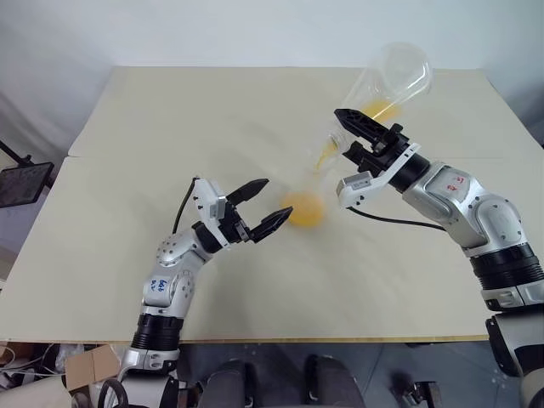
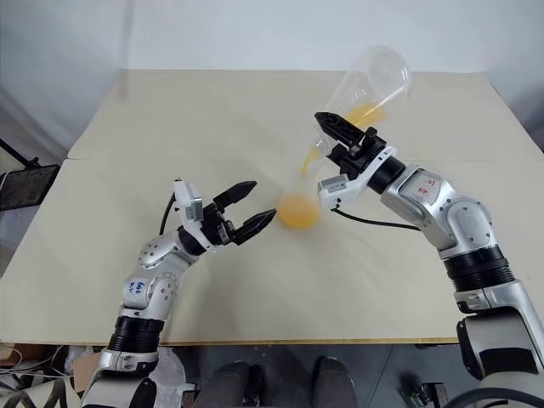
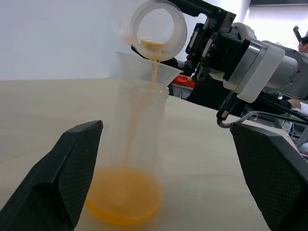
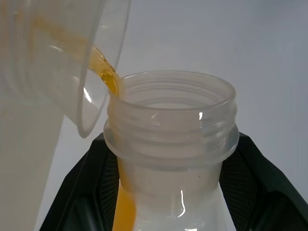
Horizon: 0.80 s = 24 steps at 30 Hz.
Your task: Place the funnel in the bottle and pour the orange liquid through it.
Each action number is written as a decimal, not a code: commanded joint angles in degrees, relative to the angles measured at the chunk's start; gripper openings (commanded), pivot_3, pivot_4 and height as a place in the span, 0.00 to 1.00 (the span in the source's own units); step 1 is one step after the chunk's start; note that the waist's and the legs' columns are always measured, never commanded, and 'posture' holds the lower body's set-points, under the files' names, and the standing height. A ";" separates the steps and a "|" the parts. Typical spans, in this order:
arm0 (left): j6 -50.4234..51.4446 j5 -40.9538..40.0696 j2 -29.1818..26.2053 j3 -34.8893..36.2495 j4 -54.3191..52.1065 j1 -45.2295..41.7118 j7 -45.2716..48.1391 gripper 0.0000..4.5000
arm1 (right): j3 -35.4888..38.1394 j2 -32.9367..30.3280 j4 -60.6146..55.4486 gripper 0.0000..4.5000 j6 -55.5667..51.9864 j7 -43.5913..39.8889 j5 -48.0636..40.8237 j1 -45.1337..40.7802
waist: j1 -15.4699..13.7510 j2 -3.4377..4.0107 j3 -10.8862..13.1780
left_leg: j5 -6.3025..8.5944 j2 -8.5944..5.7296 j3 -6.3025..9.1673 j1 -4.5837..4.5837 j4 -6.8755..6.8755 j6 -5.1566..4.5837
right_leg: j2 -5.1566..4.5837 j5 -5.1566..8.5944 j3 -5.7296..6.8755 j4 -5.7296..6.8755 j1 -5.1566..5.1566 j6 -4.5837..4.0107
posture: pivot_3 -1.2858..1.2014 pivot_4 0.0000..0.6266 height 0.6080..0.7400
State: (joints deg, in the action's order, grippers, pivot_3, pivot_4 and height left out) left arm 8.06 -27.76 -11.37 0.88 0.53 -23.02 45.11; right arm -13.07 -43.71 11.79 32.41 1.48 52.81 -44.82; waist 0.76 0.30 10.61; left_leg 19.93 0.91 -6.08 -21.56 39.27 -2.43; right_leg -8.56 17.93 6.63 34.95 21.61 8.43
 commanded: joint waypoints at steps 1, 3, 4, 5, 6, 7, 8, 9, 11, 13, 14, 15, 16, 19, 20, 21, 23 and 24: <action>-1.03 0.05 0.18 -0.15 -1.63 -0.35 -0.04 1.00 | 1.30 -0.96 -1.02 0.54 -0.24 1.22 -0.70 -1.70 | 0.00 0.00 0.00 | 0.00 0.00 0.00 0.00 0.00 0.00 | 0.00 0.00 0.00 0.00 0.00 0.00 | 0.52 0.24 1.00; -1.04 0.08 0.18 -0.16 -1.59 -0.37 -0.05 1.00 | 1.29 -0.93 -1.00 0.54 -0.21 1.29 -0.67 -1.76 | 0.00 0.00 0.00 | 0.00 0.00 0.00 0.00 0.00 0.00 | 0.00 0.00 0.00 0.00 0.00 0.00 | 0.52 0.24 1.00; -1.04 0.08 0.18 -0.16 -1.59 -0.38 -0.06 1.00 | 1.27 -0.93 -0.99 0.54 -0.20 1.35 -0.62 -1.79 | 0.00 0.00 0.00 | 0.00 0.00 0.00 0.00 0.00 0.00 | 0.00 0.00 0.00 0.00 0.00 0.00 | 0.52 0.24 1.00; -1.05 0.09 0.18 -0.14 -1.56 -0.40 -0.09 1.00 | 1.27 -0.90 -0.95 0.54 -0.19 1.40 -0.63 -1.83 | 0.01 0.00 0.00 | 0.00 0.00 0.00 0.00 0.00 0.00 | 0.00 0.00 0.00 0.00 0.00 0.00 | 0.52 0.24 1.00; -1.06 0.12 0.18 -0.16 -1.56 -0.41 -0.09 1.00 | 1.27 -0.89 -0.94 0.54 -0.19 1.44 -0.61 -1.83 | 0.00 0.00 0.00 | 0.00 0.00 0.00 0.00 0.00 0.00 | 0.00 0.00 0.00 0.00 0.00 0.00 | 0.52 0.24 1.00; -1.07 0.14 0.18 -0.17 -1.55 -0.42 -0.10 1.00 | 1.27 -0.89 -0.95 0.54 -0.18 1.48 -0.60 -1.84 | 0.00 0.00 0.00 | 0.00 0.00 0.00 0.00 0.00 0.00 | 0.00 0.00 0.00 0.00 0.00 0.00 | 0.52 0.24 1.00; -1.07 0.14 0.18 -0.17 -1.55 -0.44 -0.10 1.00 | 1.26 -0.90 -0.96 0.54 -0.19 1.51 -0.56 -1.83 | 0.00 0.00 0.00 | 0.00 0.00 0.00 0.00 0.00 0.00 | 0.00 0.00 0.00 0.00 0.00 0.00 | 0.52 0.24 1.00; -1.09 0.16 0.18 -0.18 -1.55 -0.46 -0.10 1.00 | 1.25 -0.90 -0.97 0.54 -0.21 1.55 -0.54 -1.81 | 0.01 0.00 0.00 | 0.00 0.00 0.00 0.00 0.00 0.00 | 0.00 0.00 0.00 0.00 0.00 0.00 | 0.52 0.24 1.00; -1.10 0.15 0.19 -0.16 -1.55 -0.48 -0.12 1.00 | 1.20 -0.90 -0.97 0.54 -0.24 1.59 -0.49 -1.78 | 0.01 0.00 0.00 | 0.00 0.00 0.00 0.00 0.00 0.00 | 0.00 0.00 0.00 0.00 0.00 0.00 | 0.52 0.24 1.00; -1.09 0.15 0.20 -0.17 -1.56 -0.49 -0.14 1.00 | 1.06 -0.82 -0.98 0.54 -0.28 1.59 -0.40 -1.71 | 0.01 0.00 0.00 | 0.00 0.00 0.00 0.00 0.00 0.00 | 0.00 0.00 0.00 0.00 0.00 0.00 | 0.52 0.24 1.00; -1.08 0.15 0.21 -0.17 -1.56 -0.49 -0.15 1.00 | 1.02 -0.80 -0.99 0.54 -0.30 1.58 -0.36 -1.69 | 0.01 0.00 0.00 | 0.00 0.00 0.00 0.00 0.00 0.00 | 0.00 0.00 0.01 0.00 0.00 0.00 | 0.52 0.24 1.00; -1.07 0.14 0.21 -0.18 -1.56 -0.51 -0.15 1.00 | 1.00 -0.77 -1.00 0.54 -0.32 1.60 -0.32 -1.72 | 0.01 0.00 0.00 | 0.00 0.00 0.00 0.00 0.00 0.00 | 0.00 0.00 0.01 0.00 0.00 0.00 | 0.52 0.24 1.00; -1.06 0.13 0.22 -0.18 -1.56 -0.53 -0.15 1.00 | 1.00 -0.74 -1.00 0.54 -0.37 1.61 -0.26 -1.75 | 0.01 0.00 0.00 | 0.00 0.00 0.00 0.00 0.00 0.00 | 0.00 0.00 0.00 0.00 0.00 0.00 | 0.52 0.24 1.00; -1.09 0.11 0.24 -0.17 -1.52 -0.59 -0.16 1.00 | 1.02 -0.72 -1.05 0.54 -0.46 1.65 -0.15 -1.83 | 0.01 0.00 0.00 | 0.00 0.00 0.00 0.00 0.00 0.00 | 0.00 0.00 0.01 0.00 0.00 0.00 | 0.52 0.24 1.00; -1.10 0.11 0.25 -0.17 -1.51 -0.61 -0.17 1.00 | 1.02 -0.72 -1.07 0.54 -0.47 1.66 -0.13 -1.84 | 0.01 0.00 0.00 | 0.00 0.00 0.00 0.00 0.00 0.00 | 0.00 0.00 0.01 0.00 0.00 0.00 | 0.52 0.24 1.00; -1.12 0.12 0.26 -0.19 -1.49 -0.64 -0.15 1.00 | 1.05 -0.74 -1.12 0.54 -0.50 1.69 -0.08 -1.84 | 0.01 0.00 0.00 | 0.00 0.00 0.00 0.00 0.00 0.00 | 0.00 0.00 0.00 0.00 0.00 0.00 | 0.52 0.24 1.00; -1.15 0.09 0.28 -0.20 -1.48 -0.67 -0.12 1.00 | 1.09 -0.78 -1.21 0.54 -0.56 1.74 0.01 -1.81 | 0.01 0.00 0.00 | 0.00 0.00 0.00 0.00 0.00 0.00 | 0.00 0.00 0.00 0.00 0.00 0.00 | 0.52 0.24 1.00; -1.18 0.10 0.29 -0.22 -1.46 -0.69 -0.10 1.00 | 1.14 -0.84 -1.30 0.54 -0.59 1.80 0.10 -1.80 | 0.01 0.00 0.00 | 0.00 0.00 0.00 0.00 0.00 0.00 | 0.00 0.00 0.01 0.00 0.00 0.00 | 0.52 0.24 1.00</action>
State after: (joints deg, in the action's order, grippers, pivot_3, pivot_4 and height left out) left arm 8.03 -27.73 -11.36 0.88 0.53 -23.05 44.94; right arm -13.07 -43.71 11.79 32.29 1.94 53.13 -44.82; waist 0.76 0.30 10.61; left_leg 19.93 0.91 -6.07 -21.56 39.27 -2.43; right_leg -8.56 17.93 6.63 34.94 21.61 8.43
